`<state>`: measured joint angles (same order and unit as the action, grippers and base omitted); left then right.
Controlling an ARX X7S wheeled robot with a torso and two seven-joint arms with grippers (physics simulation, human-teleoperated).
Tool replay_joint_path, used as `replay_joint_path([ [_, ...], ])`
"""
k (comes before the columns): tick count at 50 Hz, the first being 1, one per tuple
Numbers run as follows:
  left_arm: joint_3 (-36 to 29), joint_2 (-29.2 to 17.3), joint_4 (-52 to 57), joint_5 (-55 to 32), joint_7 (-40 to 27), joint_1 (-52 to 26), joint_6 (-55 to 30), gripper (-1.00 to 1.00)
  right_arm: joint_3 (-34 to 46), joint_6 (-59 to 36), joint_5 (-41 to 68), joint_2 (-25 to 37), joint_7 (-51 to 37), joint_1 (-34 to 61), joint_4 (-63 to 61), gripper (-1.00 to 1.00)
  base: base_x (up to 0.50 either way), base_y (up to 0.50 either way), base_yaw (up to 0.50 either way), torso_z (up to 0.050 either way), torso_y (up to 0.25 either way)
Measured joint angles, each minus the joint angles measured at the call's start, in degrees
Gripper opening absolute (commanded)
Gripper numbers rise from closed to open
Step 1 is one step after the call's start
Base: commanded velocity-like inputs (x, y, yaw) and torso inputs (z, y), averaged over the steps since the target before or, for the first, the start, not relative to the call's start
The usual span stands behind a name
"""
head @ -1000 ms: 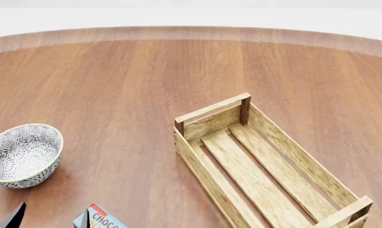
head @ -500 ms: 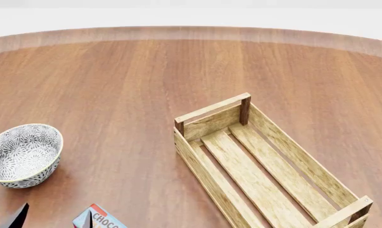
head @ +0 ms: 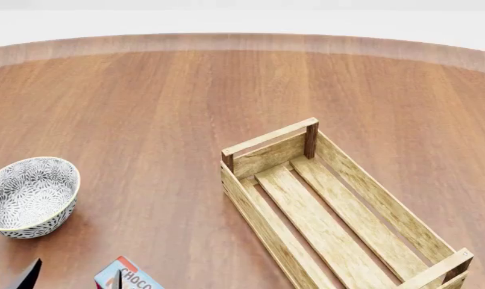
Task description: Pick up the chocolate pudding and put it in the tray.
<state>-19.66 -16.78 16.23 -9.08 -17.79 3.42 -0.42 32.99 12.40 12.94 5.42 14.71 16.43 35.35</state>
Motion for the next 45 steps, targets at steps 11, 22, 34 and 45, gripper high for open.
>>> replay_joint_path([
  [11, -0.5, -0.2, 0.3, 0.1, -0.1, 0.2, 0.1, 1.0, 0.4, -0.1, 1.3, 0.5, -0.3, -0.4, -0.7, -1.0, 0.0, 0.0, 0.0, 0.0, 0.0],
  [22, -0.9, -0.4, 0.5, 0.2, -0.3, 0.2, 0.1, 1.0, -2.5, -2.2, 4.1, 2.6, -4.9, -2.4, -7.4, -1.0, 0.0, 0.0, 0.0, 0.0, 0.001],
  [34, -1.1, -0.6, 0.4, 0.1, -0.6, 0.2, 0.3, 1.0, -6.1, -6.0, 6.3, 5.7, -10.9, -4.1, -16.4, -1.0, 0.0, 0.0, 0.0, 0.0, 0.0],
  [45, -1.2, -0.7, 0.4, 0.0, -0.8, 0.0, 0.3, 1.0, -7.8, -10.3, 7.5, 8.3, -14.6, -4.3, -24.3, -1.0, 0.0, 0.0, 0.0, 0.0, 0.0],
])
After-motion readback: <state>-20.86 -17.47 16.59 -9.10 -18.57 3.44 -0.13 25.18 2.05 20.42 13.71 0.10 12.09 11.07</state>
